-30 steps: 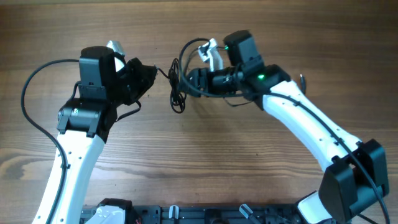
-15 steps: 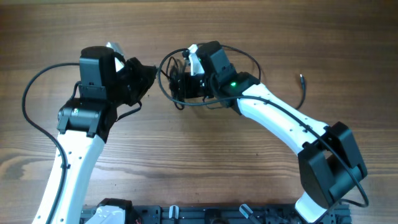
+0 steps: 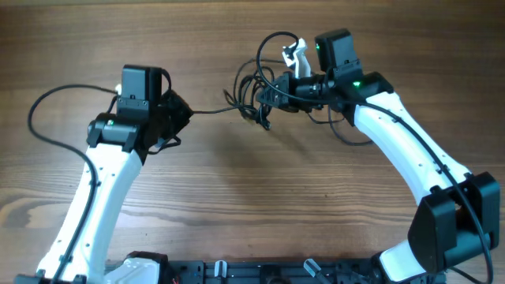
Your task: Untangle cables
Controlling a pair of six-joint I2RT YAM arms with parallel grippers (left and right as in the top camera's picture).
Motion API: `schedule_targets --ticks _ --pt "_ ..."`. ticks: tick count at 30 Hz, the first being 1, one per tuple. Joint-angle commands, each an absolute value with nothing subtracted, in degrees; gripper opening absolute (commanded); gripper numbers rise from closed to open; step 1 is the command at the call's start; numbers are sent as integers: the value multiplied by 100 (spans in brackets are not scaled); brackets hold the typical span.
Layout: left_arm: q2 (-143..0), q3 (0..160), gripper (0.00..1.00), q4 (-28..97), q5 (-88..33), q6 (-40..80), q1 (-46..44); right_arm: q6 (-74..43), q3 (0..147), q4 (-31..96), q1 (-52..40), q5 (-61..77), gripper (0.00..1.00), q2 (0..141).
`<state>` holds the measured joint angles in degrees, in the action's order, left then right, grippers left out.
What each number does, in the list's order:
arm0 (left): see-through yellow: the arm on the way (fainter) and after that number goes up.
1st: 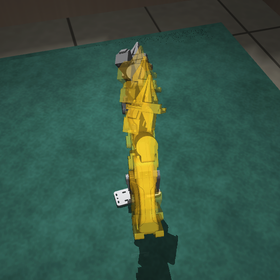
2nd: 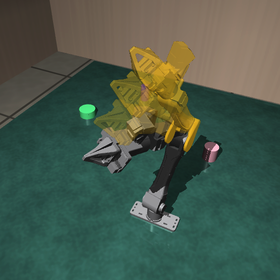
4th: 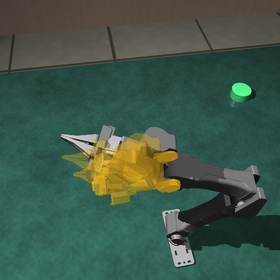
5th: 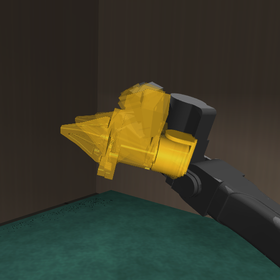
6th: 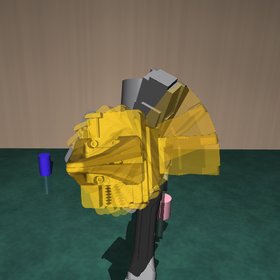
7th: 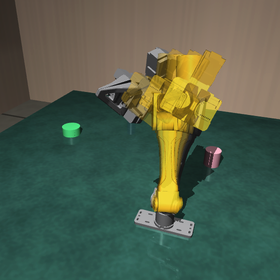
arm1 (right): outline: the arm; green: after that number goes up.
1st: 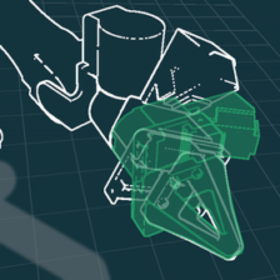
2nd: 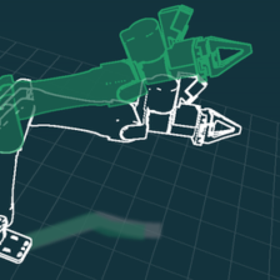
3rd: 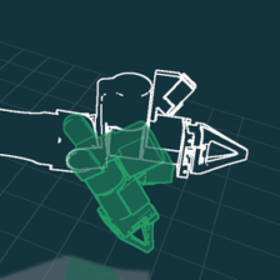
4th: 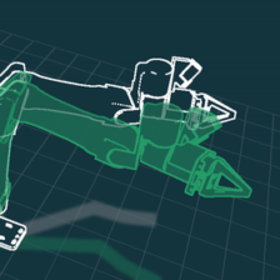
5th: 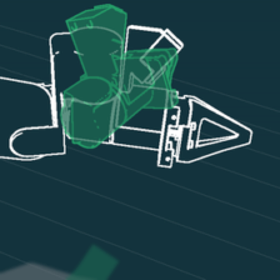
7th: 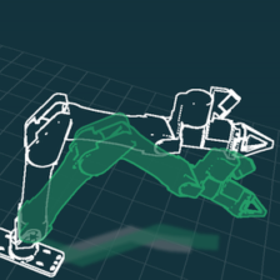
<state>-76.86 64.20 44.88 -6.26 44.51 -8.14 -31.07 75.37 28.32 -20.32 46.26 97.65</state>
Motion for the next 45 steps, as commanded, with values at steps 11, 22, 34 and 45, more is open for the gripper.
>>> schedule_targets --ticks 11,22,34,45 --pt "-8191 6477 4 3498 -2119 4121 -1323 -3061 7575 2777 -2453 4670 4 9695" --pt "-9078 6477 4 2287 -3387 4674 -1855 -3328 7575 2661 -2434 4694 4 9682" --pt "-9083 6477 19 3747 -2462 4060 -1210 -3107 7575 3618 -2440 3148 61 9708" --pt "-9083 6477 70 4748 -1494 3472 -1203 -2845 7575 4171 -2556 2759 65 9717"
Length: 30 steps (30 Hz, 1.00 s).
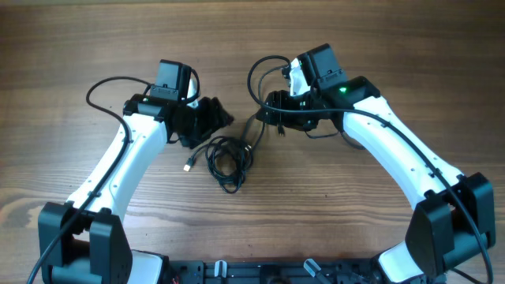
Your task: Untangle cables
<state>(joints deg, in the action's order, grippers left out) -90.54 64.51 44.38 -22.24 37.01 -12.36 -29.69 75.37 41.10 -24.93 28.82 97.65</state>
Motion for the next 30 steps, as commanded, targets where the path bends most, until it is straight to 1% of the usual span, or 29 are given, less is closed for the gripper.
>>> schedule_targets --ticks 1,4,8,9,11,14,20,25,28,30 --pt "-9083 6477 65 4923 -1304 3472 -1184 -2847 7572 4209 -2611 2753 64 9719" --pt "-9133 6471 49 5452 -1253 3472 -1177 -2845 7572 4318 -2963 2482 62 9883" --pt "-9268 6307 47 5581 -1258 3472 -1184 -2845 7572 4331 -3055 2482 60 9955" --pt "-9282 6200 45 5555 -1253 3465 -1184 -2825 7572 4335 -3055 2480 60 9955" --pt "-9282 5898 46 5360 -1251 3026 -1184 -2714 7572 4338 -3044 2482 60 9955" --pt "-9282 5384 51 4685 -1232 2716 -1181 -2694 7572 4335 -3041 2482 60 9955" --pt "-9286 4663 49 3363 -1625 2738 -1184 -2694 7572 4335 -3037 2486 60 9955" --pt "-9290 4495 33 3251 -1859 2742 -1188 -2609 7572 4340 -3037 2554 59 9955" --pt "-9292 4303 31 3183 -1903 2744 -1188 -2565 7572 4335 -3037 2571 59 9955" --pt "-9292 4163 25 2961 -1887 2744 -1188 -2556 7572 4335 -3037 2574 59 9955"
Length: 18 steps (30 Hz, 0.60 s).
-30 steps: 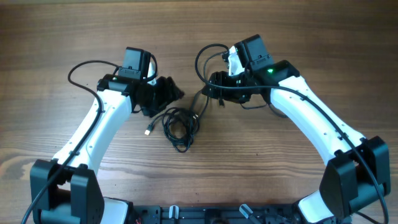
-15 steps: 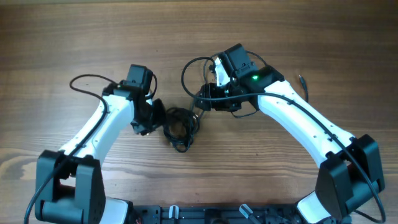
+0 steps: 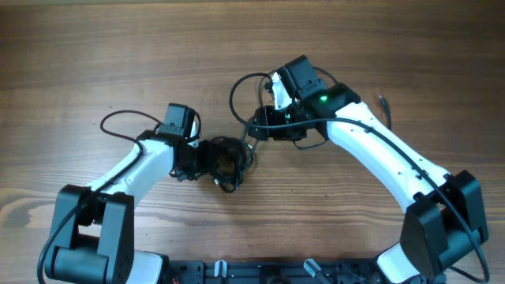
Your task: Untangle cables
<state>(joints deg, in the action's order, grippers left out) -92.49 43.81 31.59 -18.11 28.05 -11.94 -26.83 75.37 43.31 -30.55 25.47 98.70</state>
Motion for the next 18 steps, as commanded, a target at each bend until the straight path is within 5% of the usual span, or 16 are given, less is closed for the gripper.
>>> schedule_targets --ticks 1,3,18 --pt "-9292 4141 21 2875 -1855 2744 -1188 -2550 7572 4335 -3037 2578 59 9955" --pt "-9292 4141 4 2593 -1793 2742 -1188 -2495 7572 4335 -3037 2696 59 9955" --pt "-7500 4978 4 2517 -2016 3352 -1170 -1562 7572 3981 -3312 3277 43 9955"
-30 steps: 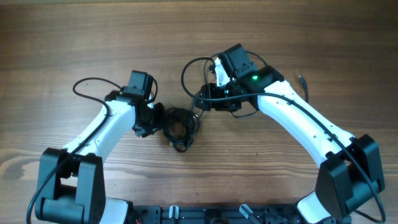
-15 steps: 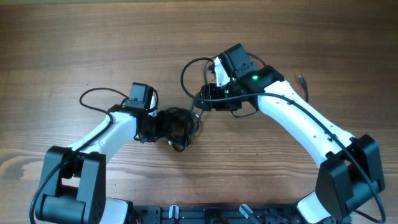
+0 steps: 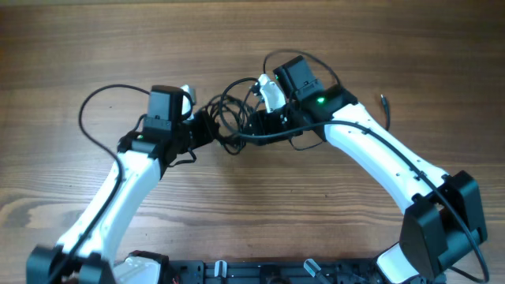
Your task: Untangle cables
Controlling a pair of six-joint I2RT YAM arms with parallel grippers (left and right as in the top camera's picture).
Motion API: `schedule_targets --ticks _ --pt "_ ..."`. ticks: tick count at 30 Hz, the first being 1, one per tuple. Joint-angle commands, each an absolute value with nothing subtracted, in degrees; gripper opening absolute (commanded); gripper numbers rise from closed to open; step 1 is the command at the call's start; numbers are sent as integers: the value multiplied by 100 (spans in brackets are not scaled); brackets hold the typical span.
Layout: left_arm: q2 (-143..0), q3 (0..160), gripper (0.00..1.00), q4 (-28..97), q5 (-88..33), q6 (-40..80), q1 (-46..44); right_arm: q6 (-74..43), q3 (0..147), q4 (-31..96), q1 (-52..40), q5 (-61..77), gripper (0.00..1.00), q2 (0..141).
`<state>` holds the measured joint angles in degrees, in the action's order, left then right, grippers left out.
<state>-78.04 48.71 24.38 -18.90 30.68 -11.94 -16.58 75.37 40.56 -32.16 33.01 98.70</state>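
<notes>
A tangle of thin black cables [image 3: 227, 115] hangs in loops between my two grippers, slightly above the middle of the wooden table. From the left, my left gripper [image 3: 203, 130] is shut on the near-left side of the bundle. My right gripper [image 3: 254, 122] meets the tangle from the right and is shut on a strand that runs along under its fingers [image 3: 260, 136]. The loops cross over each other and their ends are hidden in the bundle.
A dark cable end [image 3: 384, 101] lies on the wooden table [image 3: 252, 221] to the right of the right arm. The left arm's own lead arcs out at the far left [image 3: 93, 101]. Bare wood lies in front of and behind the arms.
The coil lay on the table under my left gripper; now that gripper is higher and farther back with the coil raised in it. The right gripper has shifted slightly right.
First a cable was stretched between both grippers, far apart. Then a black coil lay on the table in front of the left gripper, its plug showing. The left gripper then sat down on that coil, and now holds it up against the right gripper's strands.
</notes>
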Motion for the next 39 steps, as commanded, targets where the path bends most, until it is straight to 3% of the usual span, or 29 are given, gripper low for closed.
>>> schedule_targets --ticks 1,14,17,20,25,34,39 --pt "-7463 4976 4 2567 -2021 3352 -1173 -1647 7572 3962 -3317 3146 42 9955" --pt "-7452 4976 4 2812 -2276 3400 -1177 -1712 7572 3341 -3621 2563 35 10108" --pt "-7452 4976 4 2812 -2294 3398 -1177 -1806 7572 3350 -3695 2368 25 10248" --pt "-7452 4976 4 2812 -2292 3393 -1177 -1822 7575 3326 -3688 2333 5 10265" --pt "-7459 4974 4 2851 -2130 3393 -1177 -2049 7607 3395 -3492 2506 4 10036" --pt "-7459 4974 4 3232 -1490 3844 -1175 -1977 7607 3677 -1457 5483 4 7909" --pt "-7459 4974 4 3420 -1337 3844 -1170 -2604 7607 3173 -158 6770 4 7590"
